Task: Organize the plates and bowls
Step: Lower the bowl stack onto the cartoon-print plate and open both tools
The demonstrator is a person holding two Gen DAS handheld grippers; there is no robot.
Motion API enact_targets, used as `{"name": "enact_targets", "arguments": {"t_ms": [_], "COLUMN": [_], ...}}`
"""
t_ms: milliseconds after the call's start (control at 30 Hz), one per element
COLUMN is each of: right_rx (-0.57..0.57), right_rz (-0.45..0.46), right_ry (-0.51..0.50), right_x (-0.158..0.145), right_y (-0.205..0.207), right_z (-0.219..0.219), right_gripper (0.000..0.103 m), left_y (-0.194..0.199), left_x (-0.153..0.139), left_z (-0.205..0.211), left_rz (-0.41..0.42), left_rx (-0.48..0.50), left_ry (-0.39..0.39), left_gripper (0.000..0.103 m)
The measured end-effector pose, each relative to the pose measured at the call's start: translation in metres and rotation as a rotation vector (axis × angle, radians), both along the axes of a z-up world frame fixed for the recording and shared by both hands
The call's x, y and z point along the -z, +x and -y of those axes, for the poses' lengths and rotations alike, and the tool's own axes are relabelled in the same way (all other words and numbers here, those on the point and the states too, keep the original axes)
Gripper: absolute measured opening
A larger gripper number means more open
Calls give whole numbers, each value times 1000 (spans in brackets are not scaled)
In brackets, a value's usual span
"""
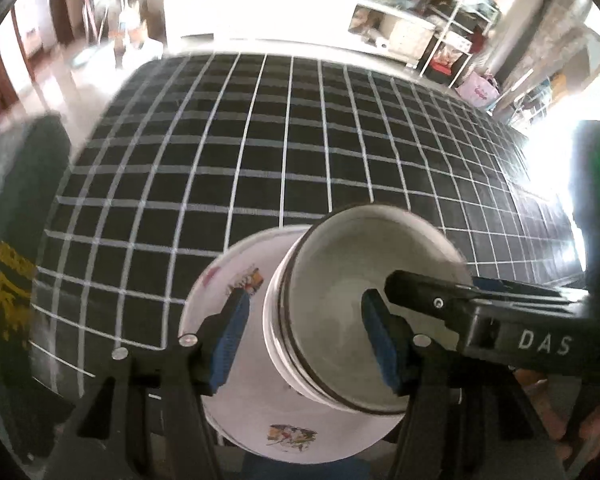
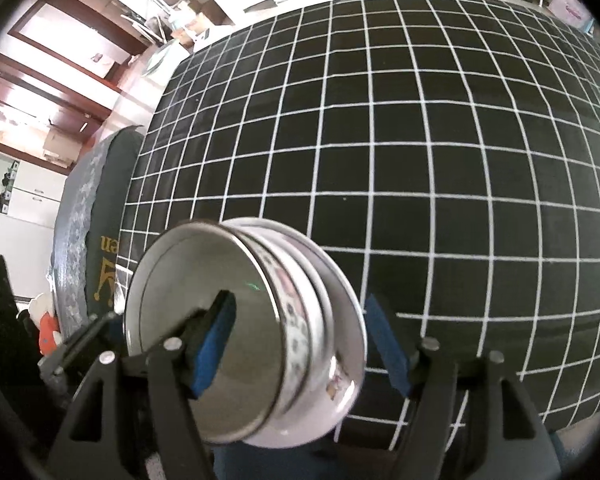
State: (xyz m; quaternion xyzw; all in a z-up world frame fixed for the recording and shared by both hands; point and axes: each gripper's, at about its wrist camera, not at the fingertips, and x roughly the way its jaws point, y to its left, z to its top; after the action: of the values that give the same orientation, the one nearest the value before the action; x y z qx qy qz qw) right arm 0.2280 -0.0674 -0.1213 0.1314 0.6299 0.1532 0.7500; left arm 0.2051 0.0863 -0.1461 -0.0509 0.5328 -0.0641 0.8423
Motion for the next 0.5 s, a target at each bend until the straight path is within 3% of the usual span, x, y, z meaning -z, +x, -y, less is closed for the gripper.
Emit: {"name": "enact_targets", "arguments": {"t_ms": [500], "right_rx": [-26], "right_rz": [311], "right_ry": [-90], "right_x": [-102], "right_y": [-64], "right_z": [21], "right_gripper": [72], "left_y": [-65], "left_x": [-82], "left_z": [23], "left_rz": [263], "left_rx": [6], "left_ry": [87], "left_gripper": [59]}}
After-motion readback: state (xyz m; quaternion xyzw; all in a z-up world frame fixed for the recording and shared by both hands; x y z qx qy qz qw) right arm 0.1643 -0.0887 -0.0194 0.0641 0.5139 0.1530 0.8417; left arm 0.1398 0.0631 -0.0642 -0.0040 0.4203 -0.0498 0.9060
